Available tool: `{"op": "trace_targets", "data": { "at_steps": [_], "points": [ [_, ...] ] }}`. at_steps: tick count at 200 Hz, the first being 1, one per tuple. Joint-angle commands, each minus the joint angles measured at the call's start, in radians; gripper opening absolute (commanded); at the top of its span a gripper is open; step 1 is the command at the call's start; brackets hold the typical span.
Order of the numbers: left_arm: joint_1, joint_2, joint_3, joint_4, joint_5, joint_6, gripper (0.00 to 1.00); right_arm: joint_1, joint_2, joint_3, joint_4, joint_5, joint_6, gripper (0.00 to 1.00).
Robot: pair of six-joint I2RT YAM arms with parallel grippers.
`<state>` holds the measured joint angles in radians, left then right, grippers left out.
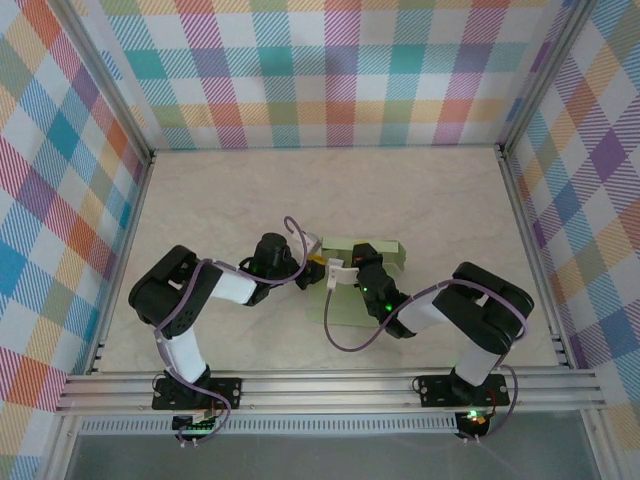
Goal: Fold the paper box
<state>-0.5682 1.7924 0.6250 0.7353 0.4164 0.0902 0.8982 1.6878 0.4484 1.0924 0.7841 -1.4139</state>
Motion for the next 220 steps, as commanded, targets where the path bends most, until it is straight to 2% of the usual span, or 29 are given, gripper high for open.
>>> {"op": "trace_targets", "data": {
  "at_steps": [1, 61, 96, 134, 172, 220],
  "points": [
    [0.002, 0.022, 0.024, 0.005, -0.022, -0.021, 0.31, 0.016, -0.032, 0.015, -0.039, -0.018, 0.041, 0.00],
    [-0.002, 0.026, 0.022, 0.064, -0.063, -0.091, 0.27, 0.018, 0.066, 0.004, 0.067, 0.008, 0.002, 0.00],
    [-0.039, 0.026, 0.020, 0.081, -0.163, -0.079, 0.29, 0.020, 0.099, 0.012, 0.090, 0.015, 0.004, 0.00],
    [-0.071, 0.045, 0.027, 0.104, -0.265, -0.086, 0.22, 0.025, 0.105, 0.023, 0.087, 0.015, 0.006, 0.00],
    [-0.110, 0.047, 0.045, 0.109, -0.368, -0.143, 0.20, 0.034, 0.126, 0.034, 0.105, 0.025, 0.004, 0.00],
    [-0.130, 0.074, 0.071, 0.115, -0.400, -0.208, 0.23, 0.046, 0.156, 0.047, 0.126, 0.036, 0.001, 0.00]
  ]
}}
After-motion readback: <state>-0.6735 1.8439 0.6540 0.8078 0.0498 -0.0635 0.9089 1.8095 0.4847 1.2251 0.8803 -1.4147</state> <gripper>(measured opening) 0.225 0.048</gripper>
